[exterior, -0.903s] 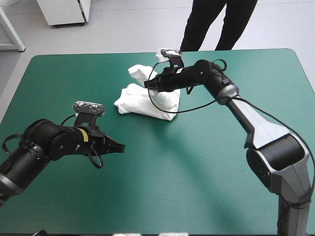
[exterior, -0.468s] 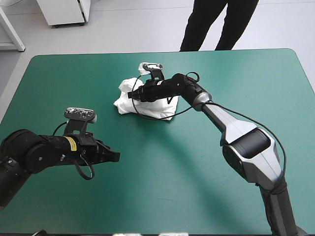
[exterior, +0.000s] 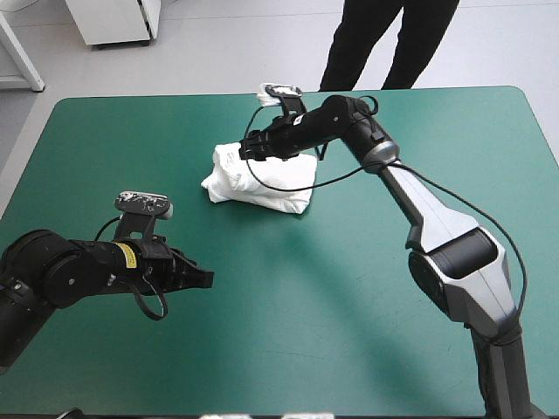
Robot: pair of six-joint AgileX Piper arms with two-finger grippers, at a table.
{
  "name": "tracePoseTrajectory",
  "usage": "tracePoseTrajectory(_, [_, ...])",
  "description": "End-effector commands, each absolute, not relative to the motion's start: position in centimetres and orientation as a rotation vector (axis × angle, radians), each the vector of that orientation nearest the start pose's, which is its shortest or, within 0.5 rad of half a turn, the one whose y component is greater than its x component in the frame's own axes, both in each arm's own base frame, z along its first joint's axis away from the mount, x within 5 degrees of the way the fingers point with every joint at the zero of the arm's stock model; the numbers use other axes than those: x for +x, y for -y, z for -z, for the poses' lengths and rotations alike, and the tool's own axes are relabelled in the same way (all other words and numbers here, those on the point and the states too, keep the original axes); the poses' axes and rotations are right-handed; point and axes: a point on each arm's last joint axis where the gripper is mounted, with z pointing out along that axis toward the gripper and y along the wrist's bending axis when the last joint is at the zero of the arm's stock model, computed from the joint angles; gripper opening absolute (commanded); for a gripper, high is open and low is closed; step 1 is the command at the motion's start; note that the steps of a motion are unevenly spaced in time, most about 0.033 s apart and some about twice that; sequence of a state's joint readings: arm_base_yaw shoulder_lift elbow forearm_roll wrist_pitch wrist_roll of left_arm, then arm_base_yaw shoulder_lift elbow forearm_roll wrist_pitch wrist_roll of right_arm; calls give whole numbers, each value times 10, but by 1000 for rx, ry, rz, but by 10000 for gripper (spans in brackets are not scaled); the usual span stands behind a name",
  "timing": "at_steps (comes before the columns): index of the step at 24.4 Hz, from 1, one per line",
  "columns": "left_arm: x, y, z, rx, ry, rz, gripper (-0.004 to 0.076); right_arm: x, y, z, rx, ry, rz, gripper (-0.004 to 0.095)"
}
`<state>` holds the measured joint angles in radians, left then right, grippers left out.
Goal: Fold the cloth
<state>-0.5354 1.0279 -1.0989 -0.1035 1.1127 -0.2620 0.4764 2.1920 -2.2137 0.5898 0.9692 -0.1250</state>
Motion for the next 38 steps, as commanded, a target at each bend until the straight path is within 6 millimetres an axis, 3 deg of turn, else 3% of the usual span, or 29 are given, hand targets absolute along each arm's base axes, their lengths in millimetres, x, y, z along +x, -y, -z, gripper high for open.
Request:
tracePoseTrajectory(1, [153, 102, -385, 310, -2472, 506, -10, 416, -227, -373, -508, -2327, -827, 565])
tracePoseTrajectory(9, [155, 103, -387, 303, -2438, 518, -10, 429, -178, -371, -427, -2424, -760, 565])
tracePoseTrajectory(13, [156, 105, -388, 296, -2424, 546, -10, 438, -173, -347, -398, -2498, -742, 565])
tracePoseTrajectory(17, [156, 105, -388, 293, -2417, 554, -10, 445, -174, -307, -354, -2577, -748, 565])
tracePoseTrajectory(30, [157, 106, -388, 280, -2398, 572, -10, 458, -220, -241, -325, -2610, -889, 547])
tracePoseTrajectory(32, [157, 107, -388, 280, -2401, 577, -10, 458, -224, -237, -315, -2613, -900, 439])
tracePoseTrajectory(35, [157, 107, -388, 277, -2403, 588, -10, 460, -224, -238, -299, -2593, -900, 72])
tracePoseTrajectory(36, [157, 107, -388, 277, -2403, 588, -10, 461, -223, -239, -284, -2583, -899, -10])
tracePoseTrajectory(38, [157, 108, -388, 276, -2403, 594, -10, 462, -221, -240, -280, -2576, -889, -8])
